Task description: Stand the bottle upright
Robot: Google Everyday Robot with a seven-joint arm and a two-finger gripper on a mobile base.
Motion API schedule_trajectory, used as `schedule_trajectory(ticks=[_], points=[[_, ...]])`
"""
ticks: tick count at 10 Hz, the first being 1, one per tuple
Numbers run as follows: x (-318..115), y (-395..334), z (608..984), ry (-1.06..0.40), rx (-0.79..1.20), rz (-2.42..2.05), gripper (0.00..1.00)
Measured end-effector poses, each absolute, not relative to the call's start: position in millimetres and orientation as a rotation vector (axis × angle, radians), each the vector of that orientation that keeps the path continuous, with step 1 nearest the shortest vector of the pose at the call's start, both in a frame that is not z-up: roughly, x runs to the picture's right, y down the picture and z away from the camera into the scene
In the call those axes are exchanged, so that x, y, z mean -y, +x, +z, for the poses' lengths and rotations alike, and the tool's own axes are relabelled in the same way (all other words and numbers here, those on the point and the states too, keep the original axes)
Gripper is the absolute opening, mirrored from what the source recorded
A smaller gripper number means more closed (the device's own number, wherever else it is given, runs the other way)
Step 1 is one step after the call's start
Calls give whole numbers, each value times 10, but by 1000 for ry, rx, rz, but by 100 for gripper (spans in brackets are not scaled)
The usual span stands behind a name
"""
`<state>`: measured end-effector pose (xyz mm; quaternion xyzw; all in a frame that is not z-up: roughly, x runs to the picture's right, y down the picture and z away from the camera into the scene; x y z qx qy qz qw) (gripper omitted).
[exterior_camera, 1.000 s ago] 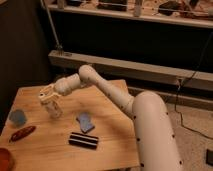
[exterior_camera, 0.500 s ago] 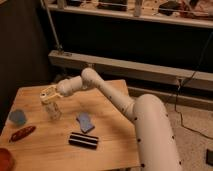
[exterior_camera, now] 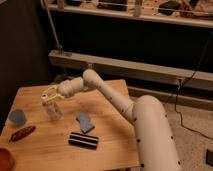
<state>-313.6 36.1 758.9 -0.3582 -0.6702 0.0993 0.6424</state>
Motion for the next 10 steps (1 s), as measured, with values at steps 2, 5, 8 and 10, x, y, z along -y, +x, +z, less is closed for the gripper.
schedule_trajectory(ticks=[2, 5, 8, 10], points=[[-380, -3128, 7611, -818, 1521, 221, 64], [-382, -3112, 7611, -821, 1521, 215, 64], [-371, -3104, 7566, -823, 1522, 184, 64], [-401, -3075, 7586, -824, 1487, 137, 64]])
